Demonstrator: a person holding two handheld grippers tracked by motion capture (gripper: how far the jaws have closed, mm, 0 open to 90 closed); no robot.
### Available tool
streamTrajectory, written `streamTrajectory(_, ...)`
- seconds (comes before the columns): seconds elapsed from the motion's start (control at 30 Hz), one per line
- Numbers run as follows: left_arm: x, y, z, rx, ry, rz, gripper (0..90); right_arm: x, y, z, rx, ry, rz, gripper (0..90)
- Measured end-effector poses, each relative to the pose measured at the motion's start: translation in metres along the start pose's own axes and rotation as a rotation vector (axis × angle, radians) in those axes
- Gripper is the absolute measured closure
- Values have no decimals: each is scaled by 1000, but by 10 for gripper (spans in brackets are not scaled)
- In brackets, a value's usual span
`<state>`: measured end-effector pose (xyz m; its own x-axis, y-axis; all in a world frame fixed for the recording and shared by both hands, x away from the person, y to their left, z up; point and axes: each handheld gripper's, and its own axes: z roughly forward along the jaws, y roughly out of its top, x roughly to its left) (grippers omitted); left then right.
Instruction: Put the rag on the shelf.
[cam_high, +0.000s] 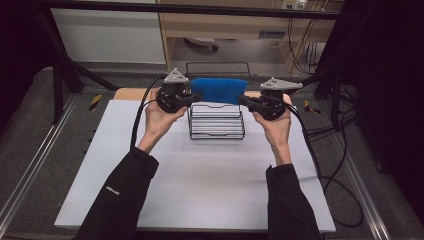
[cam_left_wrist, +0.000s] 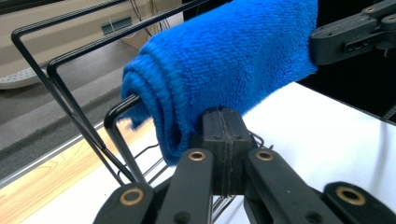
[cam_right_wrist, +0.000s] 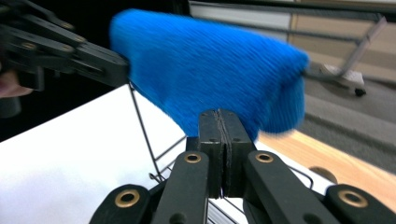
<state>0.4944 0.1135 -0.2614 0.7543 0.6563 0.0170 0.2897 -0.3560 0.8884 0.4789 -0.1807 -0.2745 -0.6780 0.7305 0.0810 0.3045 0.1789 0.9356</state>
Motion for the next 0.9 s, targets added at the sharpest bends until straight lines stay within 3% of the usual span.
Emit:
streamTrajectory(0.27,0,-2,-3,-19,-2,1,890,-2,-3,-2,-32,-6,-12,839)
streamTrajectory(0.53,-1,-4,-17,-22,1,-1,757,4,1,-20,-78,4,-19,709)
streamTrajectory(0.7,-2,-10,-28,-8,7,-16,661,7,3,-33,-103,6,-6,582)
streamTrajectory(0.9,0,-23,-43,5,16,-32,561,10,3,-45,-95,-6,7,390)
